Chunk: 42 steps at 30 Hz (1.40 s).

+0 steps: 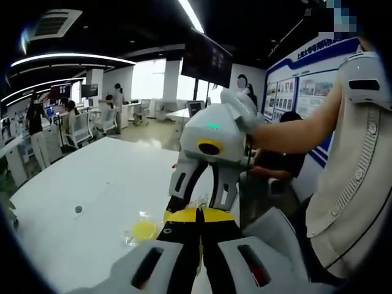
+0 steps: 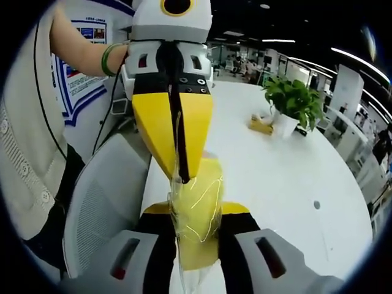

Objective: Compare the silicone blocks by pressing each to a similar depth, holding the contact briefly, and releasing to observe deformation and rebound differences across the visible hardness samples.

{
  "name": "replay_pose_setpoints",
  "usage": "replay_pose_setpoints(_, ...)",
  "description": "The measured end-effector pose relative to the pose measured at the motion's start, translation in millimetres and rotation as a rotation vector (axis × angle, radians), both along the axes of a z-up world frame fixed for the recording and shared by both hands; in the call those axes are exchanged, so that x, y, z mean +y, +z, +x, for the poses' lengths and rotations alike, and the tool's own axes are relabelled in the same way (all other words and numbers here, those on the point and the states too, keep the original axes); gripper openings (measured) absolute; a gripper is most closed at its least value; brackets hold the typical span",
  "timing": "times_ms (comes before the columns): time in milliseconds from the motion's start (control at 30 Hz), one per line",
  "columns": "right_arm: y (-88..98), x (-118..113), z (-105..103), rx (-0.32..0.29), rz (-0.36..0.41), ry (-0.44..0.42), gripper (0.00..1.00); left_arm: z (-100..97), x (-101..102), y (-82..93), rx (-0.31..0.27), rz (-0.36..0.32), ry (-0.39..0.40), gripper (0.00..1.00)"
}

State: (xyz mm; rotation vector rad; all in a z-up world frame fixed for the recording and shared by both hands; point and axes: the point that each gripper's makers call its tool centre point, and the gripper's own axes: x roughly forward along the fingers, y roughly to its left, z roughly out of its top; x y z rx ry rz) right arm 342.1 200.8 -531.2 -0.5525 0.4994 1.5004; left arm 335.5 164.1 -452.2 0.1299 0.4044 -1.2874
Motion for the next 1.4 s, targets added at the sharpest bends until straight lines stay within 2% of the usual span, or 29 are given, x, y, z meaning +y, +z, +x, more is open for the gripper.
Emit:
replay_pose_setpoints(967, -3.9, 4, 2, 0.016, 0.001, 0.001, 0.29, 1.4, 4, -2.8, 0.005, 0.000, 0.013, 0.00)
replay_pose_setpoints(1167, -1.6, 5, 3, 0.041, 0.038, -0.033, 0.34, 5.2, 7, -3.4, 0.019, -0.014, 0.035, 0.00)
replay_pose_setpoints(1400, 2.3, 4, 4, 0.038, 0.074, -0.060, 0.37, 8.1, 8, -12.4, 0.038, -0.004, 0.050, 0.00)
